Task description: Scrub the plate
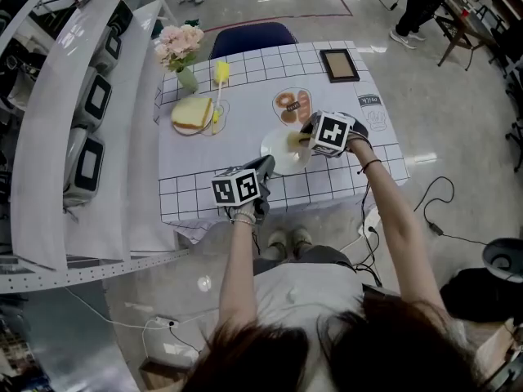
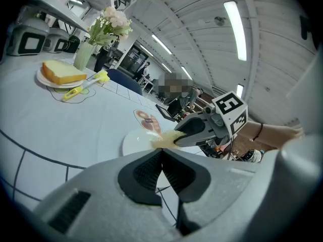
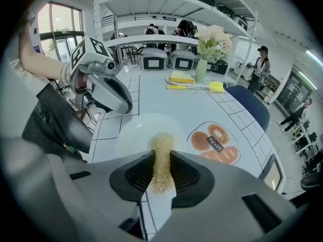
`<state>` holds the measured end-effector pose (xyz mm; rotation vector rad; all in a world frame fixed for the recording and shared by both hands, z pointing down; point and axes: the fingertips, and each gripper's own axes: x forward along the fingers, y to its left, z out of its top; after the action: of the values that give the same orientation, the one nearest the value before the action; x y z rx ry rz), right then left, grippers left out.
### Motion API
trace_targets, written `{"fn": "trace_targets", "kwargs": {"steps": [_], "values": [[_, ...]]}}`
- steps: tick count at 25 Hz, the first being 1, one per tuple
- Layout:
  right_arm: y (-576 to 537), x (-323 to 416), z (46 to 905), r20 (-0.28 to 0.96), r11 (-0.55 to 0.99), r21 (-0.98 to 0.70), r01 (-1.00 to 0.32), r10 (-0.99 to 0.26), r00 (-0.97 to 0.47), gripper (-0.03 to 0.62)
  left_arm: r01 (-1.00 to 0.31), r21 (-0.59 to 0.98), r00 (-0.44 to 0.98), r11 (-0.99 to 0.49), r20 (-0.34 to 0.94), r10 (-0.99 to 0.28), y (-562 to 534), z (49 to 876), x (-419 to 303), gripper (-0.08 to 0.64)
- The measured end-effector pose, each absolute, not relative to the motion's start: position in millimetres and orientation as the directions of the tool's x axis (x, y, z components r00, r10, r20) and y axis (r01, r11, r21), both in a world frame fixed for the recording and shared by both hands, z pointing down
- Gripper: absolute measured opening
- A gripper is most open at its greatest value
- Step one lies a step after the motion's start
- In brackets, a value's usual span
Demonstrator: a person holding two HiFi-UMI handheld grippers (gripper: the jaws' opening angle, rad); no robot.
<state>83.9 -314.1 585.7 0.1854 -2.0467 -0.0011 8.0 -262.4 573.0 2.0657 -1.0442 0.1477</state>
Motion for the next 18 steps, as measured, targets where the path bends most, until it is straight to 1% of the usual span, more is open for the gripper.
{"fn": "trace_targets", "kwargs": {"steps": [18], "values": [[-283,89,584,0.880,0.979,0.072,-0.193,-0.153,-0.449,0.087,-0.705,0.610,0.671,-0.363,0.407,-0.620,-253,566,8,0.011]]}}
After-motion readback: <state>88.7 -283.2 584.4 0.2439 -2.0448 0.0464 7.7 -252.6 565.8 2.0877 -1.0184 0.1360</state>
